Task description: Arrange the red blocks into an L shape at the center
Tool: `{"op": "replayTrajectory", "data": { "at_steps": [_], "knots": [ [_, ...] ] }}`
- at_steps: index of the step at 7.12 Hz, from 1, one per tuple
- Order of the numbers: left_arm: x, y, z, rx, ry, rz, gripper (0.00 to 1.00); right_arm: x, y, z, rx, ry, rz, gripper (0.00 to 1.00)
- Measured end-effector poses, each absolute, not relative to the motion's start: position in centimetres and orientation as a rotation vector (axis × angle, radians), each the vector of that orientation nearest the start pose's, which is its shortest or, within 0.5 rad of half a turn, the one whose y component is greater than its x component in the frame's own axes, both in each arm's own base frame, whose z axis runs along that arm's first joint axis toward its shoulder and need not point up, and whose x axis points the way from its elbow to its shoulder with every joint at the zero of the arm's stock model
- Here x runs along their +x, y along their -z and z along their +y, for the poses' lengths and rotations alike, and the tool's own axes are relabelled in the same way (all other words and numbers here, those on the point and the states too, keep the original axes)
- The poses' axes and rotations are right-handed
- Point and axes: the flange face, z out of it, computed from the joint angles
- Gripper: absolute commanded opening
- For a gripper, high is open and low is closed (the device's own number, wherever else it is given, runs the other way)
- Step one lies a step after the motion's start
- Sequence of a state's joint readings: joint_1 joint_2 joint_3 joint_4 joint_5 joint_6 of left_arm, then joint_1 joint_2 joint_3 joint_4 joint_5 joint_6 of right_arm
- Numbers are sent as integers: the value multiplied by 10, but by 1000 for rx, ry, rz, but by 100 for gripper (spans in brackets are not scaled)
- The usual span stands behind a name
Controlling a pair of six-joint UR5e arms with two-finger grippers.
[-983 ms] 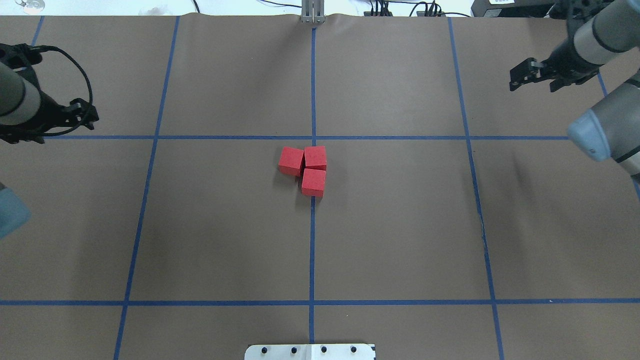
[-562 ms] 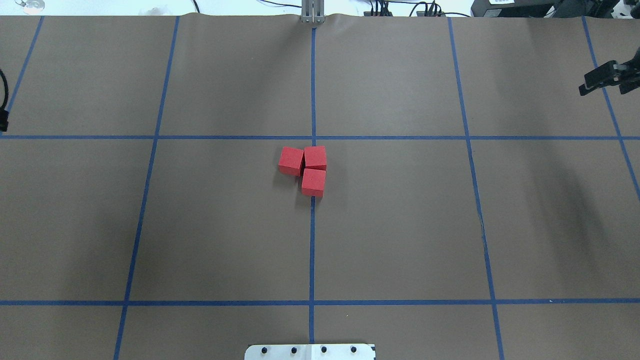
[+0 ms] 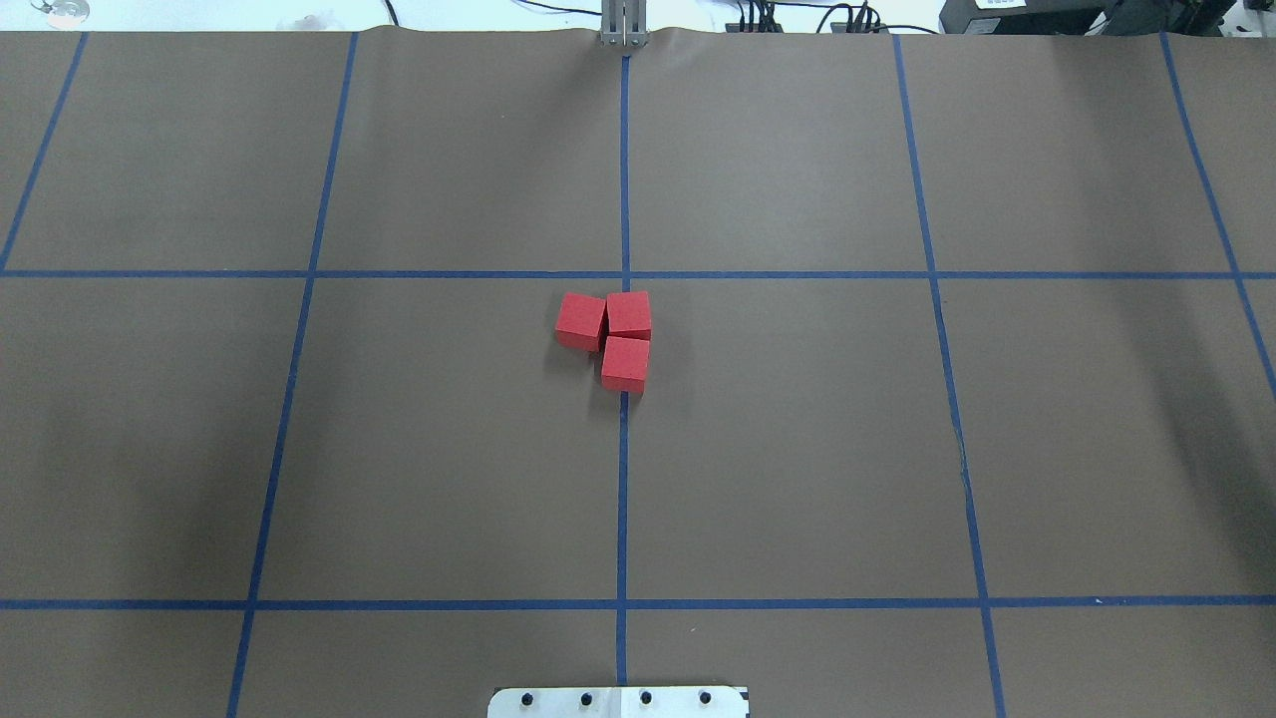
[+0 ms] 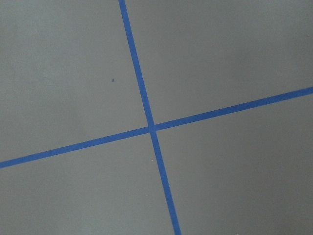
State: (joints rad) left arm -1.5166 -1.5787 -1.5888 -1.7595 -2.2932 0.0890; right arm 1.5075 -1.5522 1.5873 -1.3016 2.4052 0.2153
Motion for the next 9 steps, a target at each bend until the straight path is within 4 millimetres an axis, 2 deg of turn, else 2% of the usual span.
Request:
{"op": "replayTrajectory", "data": {
  "at_steps": [1,2,3,5,6,9],
  "knots": [
    [-45,-648,-510,217,-210,720,100,34,-625,-505,169,4,-827,99],
    [-48,-659,-508,205,-197,721,100,39,-634,-499,168,12,-798,99],
    [-49,-655,-509,199,-159,724,100,43,-637,-496,158,8,-787,99],
    [-49,-626,-503,198,-52,735,100,49,-634,-493,107,-23,-799,99],
    [-49,-619,-500,193,-30,738,100,51,-629,-490,83,-39,-807,99],
    [-48,-615,-498,180,-17,739,100,59,-624,-469,56,-69,-826,99]
  ]
}}
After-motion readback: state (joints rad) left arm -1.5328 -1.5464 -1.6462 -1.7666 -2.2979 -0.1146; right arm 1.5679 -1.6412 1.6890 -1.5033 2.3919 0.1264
